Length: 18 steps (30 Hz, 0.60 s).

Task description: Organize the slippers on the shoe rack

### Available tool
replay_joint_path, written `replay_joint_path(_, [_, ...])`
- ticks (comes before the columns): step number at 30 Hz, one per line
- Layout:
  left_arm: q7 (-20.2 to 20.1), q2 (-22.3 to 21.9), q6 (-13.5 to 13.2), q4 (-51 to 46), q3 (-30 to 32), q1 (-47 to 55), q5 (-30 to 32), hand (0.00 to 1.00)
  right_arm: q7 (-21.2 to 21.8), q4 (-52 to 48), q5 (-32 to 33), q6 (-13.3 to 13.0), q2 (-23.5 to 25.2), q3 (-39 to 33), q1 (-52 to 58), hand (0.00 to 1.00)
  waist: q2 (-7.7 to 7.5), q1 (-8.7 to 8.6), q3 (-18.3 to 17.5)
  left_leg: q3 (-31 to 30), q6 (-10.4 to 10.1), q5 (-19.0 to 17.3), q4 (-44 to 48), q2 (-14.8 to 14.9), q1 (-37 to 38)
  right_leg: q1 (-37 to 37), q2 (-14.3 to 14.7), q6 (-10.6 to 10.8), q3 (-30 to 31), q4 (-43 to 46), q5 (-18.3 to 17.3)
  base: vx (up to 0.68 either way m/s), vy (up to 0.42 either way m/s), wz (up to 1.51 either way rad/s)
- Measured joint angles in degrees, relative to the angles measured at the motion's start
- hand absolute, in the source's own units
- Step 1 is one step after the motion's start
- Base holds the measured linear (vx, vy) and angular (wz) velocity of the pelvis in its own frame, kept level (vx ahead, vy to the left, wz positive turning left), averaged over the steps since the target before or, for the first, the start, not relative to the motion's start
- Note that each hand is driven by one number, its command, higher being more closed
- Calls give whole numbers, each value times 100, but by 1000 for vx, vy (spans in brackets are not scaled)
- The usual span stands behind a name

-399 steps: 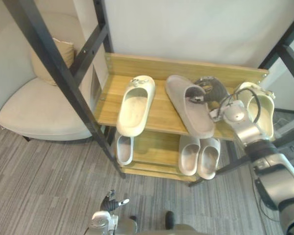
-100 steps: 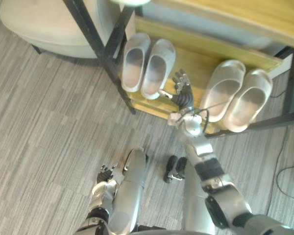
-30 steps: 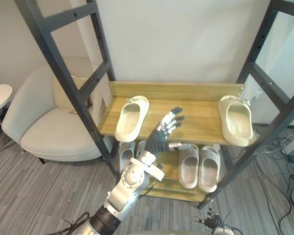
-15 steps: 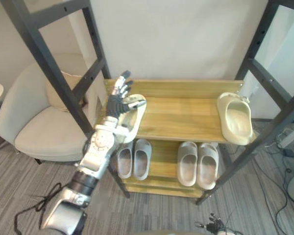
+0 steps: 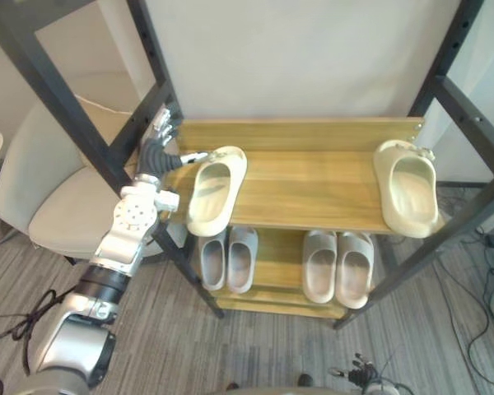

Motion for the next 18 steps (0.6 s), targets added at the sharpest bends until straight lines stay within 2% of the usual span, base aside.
replay_joint_path(9, [-201, 227, 48, 421, -283, -288, 279, 0, 29, -219, 1, -4, -6, 7, 194, 0, 23, 54, 18, 33, -74, 72, -34, 86, -114, -148, 83, -61, 38, 3, 42, -24, -12, -3])
replay_joint_path(18, [-225, 352, 187, 1066, -704, -749, 950, 0, 29, -266, 5, -9, -7, 10, 230, 0, 31, 78, 22, 154, -107, 172, -90, 150, -253, -336, 134, -61, 77, 2, 113, -17, -5, -2])
